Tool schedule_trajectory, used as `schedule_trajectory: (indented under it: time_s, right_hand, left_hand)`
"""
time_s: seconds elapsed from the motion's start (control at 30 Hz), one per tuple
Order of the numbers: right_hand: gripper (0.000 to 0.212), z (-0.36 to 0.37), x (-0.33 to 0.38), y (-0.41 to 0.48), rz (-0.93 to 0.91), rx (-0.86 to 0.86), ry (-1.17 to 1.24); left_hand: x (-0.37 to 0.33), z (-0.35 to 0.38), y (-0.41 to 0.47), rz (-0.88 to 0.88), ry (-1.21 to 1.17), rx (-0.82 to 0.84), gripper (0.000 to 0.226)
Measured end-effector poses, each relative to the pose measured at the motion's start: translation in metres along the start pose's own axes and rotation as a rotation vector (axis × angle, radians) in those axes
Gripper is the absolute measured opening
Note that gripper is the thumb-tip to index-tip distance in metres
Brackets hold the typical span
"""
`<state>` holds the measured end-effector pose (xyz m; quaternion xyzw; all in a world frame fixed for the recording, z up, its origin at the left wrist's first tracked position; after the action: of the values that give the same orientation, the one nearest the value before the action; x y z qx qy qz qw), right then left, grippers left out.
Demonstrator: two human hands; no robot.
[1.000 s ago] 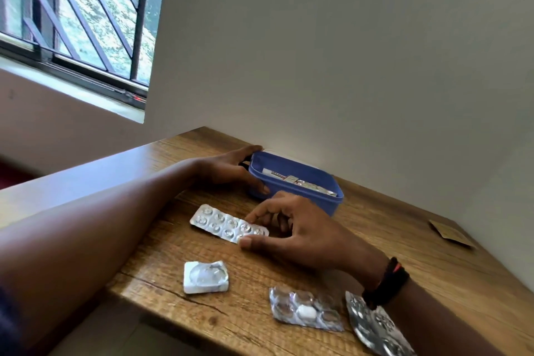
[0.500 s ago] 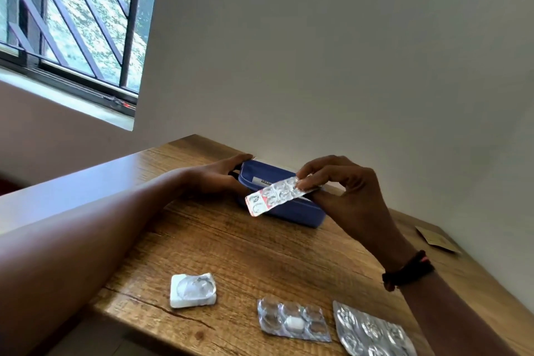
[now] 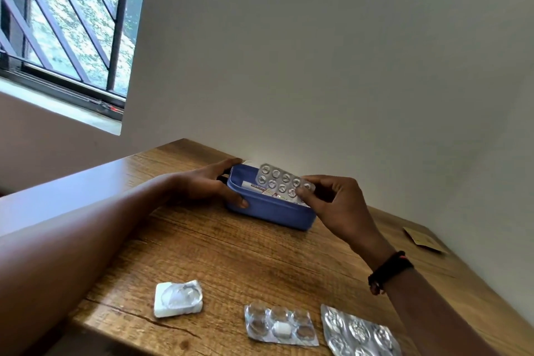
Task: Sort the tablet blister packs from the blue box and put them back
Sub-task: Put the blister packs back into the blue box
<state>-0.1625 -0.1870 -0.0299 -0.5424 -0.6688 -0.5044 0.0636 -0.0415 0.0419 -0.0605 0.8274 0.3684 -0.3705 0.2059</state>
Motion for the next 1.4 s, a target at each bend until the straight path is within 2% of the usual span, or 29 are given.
schedule_trajectory:
  time_s: [0.1,0.2,0.33,0.43,0.47,0.53,0.67,0.73,0.8,0.93,1.03,1.13,1.2,1.3,1.4]
  right_hand:
    - [0.027,-0.005,-0.010,0.003,0.088,0.022,-0.070]
    - [0.032,-0.007,-0.013,0.004,0.081,-0.010,-0.128]
    - [0.049,-0.009,-0.012,0.001,0.118,0.015,-0.119]
    - [0.040,-0.021,0.001,-0.001,0.104,0.025,-0.213]
    - [0.034,-0.028,0.008,-0.003,0.112,0.068,-0.216]
    - [0.030,-0.040,0.024,-0.016,0.175,0.271,-0.169]
    - [0.055,-0.066,0.050,-0.057,0.305,0.733,-0.346]
    - [0.062,-0.081,0.055,-0.075,0.386,0.867,-0.429]
    - [0.062,-0.091,0.054,-0.085,0.452,0.925,-0.488]
    - [0.051,-0.092,0.047,-0.088,0.471,0.839,-0.426]
    - [0.038,-0.085,0.041,-0.082,0.378,0.638,-0.267]
    - [0.016,-0.071,0.037,-0.072,0.139,0.281,-0.190]
    - [0.016,-0.061,0.036,-0.066,-0.088,0.088,-0.211]
    - [0.026,-0.051,0.035,-0.060,-0.323,0.017,-0.288]
    - [0.025,-0.044,0.030,-0.048,-0.347,-0.025,-0.262]
  left_hand:
    - [-0.001,-0.001,0.000,0.006,-0.003,0.000,0.112]
    - [-0.001,-0.001,-0.001,0.012,-0.011,0.000,0.113]
    - [-0.001,0.001,-0.003,0.032,-0.034,-0.021,0.120]
    - [-0.001,0.001,-0.003,0.029,-0.046,-0.021,0.114]
    - [-0.001,0.001,-0.004,0.027,-0.048,-0.022,0.111]
    - [-0.002,0.001,-0.004,0.029,-0.037,-0.019,0.109]
    - [-0.004,0.002,-0.006,0.036,-0.032,-0.022,0.113]
    - [-0.004,0.002,-0.006,0.038,-0.038,-0.018,0.111]
    - [-0.004,0.002,-0.006,0.038,-0.039,-0.023,0.109]
    - [-0.005,0.002,-0.006,0.038,-0.030,-0.023,0.109]
    - [-0.004,0.002,-0.007,0.045,-0.034,-0.029,0.107]
    - [-0.002,0.002,-0.004,0.052,-0.048,-0.029,0.107]
    - [-0.002,0.001,-0.004,0.052,-0.052,-0.018,0.109]
    - [0.000,0.000,-0.004,0.051,-0.037,-0.013,0.118]
    - [0.001,-0.002,-0.004,0.042,-0.034,-0.003,0.121]
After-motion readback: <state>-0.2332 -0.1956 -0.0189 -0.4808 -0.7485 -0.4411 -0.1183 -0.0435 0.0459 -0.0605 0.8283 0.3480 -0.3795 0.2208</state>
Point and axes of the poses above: each hand's wrist, its own y-axis towards the middle knuckle, its own z-axis out of the palm, x = y × z, the point moved 1 cm from there along y, towards the middle knuckle, and after that the axes turned 7 degrees about y, right-handed, at the moved point
